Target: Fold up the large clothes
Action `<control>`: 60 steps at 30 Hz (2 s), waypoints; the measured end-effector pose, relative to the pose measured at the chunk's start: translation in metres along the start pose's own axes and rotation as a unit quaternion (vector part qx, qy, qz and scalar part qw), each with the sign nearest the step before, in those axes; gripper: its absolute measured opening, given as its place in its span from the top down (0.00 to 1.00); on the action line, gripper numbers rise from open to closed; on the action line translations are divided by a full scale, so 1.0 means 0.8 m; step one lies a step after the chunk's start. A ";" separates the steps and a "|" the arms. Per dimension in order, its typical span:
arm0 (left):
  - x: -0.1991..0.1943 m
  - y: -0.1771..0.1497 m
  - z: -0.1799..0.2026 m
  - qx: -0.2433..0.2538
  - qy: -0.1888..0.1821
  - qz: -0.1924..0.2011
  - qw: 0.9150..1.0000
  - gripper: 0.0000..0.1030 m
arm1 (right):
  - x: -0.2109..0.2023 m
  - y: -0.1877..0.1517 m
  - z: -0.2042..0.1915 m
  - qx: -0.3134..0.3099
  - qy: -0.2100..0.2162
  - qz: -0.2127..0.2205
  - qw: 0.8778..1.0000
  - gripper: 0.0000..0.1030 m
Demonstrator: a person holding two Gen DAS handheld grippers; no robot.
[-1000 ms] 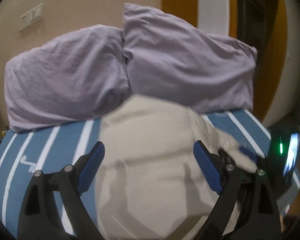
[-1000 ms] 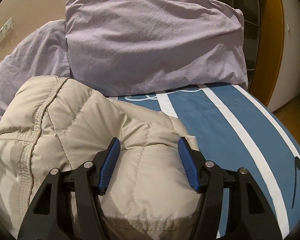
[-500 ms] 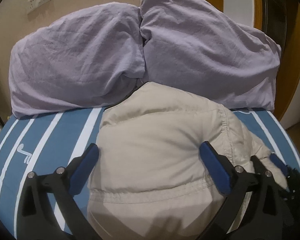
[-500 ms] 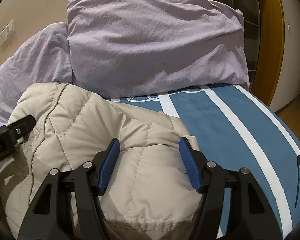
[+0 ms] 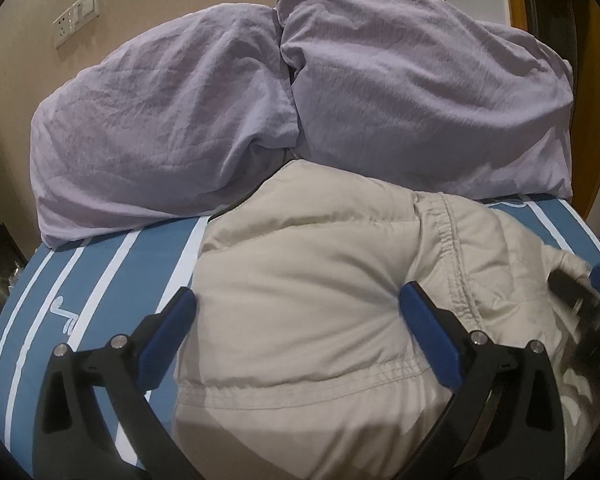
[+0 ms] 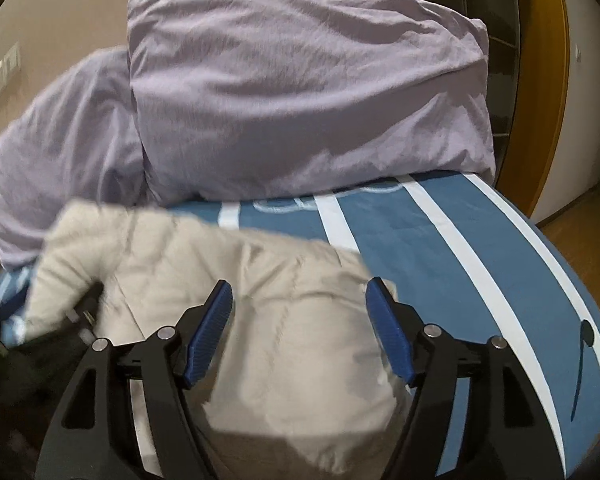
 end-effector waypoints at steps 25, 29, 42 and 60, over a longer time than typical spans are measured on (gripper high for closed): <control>0.000 -0.002 0.004 -0.011 -0.011 0.006 1.000 0.02 | 0.061 -0.018 0.006 -0.001 -0.034 -0.037 0.999 0.28; 0.000 -0.002 0.003 -0.011 -0.010 0.006 1.000 0.02 | 0.064 -0.019 0.005 -0.002 -0.033 -0.043 0.999 0.28; 0.000 -0.002 0.003 -0.013 -0.009 0.007 1.000 0.02 | 0.066 -0.019 0.004 -0.007 -0.035 -0.046 0.998 0.28; 0.001 -0.002 0.004 -0.013 -0.008 0.006 1.000 0.02 | 0.068 -0.020 0.004 0.001 -0.032 -0.051 0.998 0.26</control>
Point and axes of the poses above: each gripper's, at about its wrist camera, not at the fingertips, and x roughly the way its jaws point, z to its right, y to its top, the point moved 7 cm from there along x, roughly the way its jaws point, and after that the axes turned 7 degrees about z, right-handed, at the moved point
